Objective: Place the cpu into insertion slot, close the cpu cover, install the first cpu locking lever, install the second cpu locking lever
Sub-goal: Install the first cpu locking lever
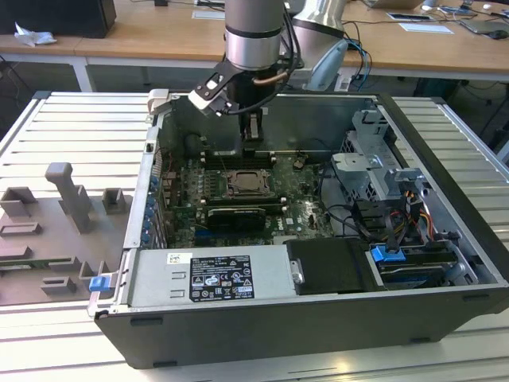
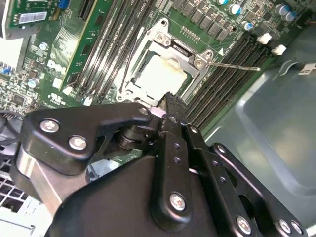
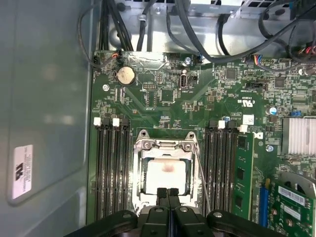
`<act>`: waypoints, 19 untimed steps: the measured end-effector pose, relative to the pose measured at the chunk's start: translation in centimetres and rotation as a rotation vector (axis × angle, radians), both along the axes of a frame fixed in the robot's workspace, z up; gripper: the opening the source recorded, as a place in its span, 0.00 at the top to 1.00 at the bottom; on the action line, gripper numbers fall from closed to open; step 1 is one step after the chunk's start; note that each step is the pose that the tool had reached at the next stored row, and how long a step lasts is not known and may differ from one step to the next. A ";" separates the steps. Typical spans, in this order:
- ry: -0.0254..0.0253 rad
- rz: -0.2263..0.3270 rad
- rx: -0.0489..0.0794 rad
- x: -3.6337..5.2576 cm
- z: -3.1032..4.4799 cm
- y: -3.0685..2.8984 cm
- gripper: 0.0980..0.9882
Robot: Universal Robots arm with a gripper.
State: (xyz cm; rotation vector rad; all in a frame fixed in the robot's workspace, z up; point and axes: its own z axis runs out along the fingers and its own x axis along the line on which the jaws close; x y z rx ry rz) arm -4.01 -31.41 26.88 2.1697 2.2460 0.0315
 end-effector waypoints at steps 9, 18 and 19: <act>0.0005 0.185 0.000 0.00 -0.04 0.00 0.99; 0.0048 0.381 0.000 0.00 -0.15 0.01 0.99; 0.0056 0.405 0.001 0.00 -0.16 0.01 0.99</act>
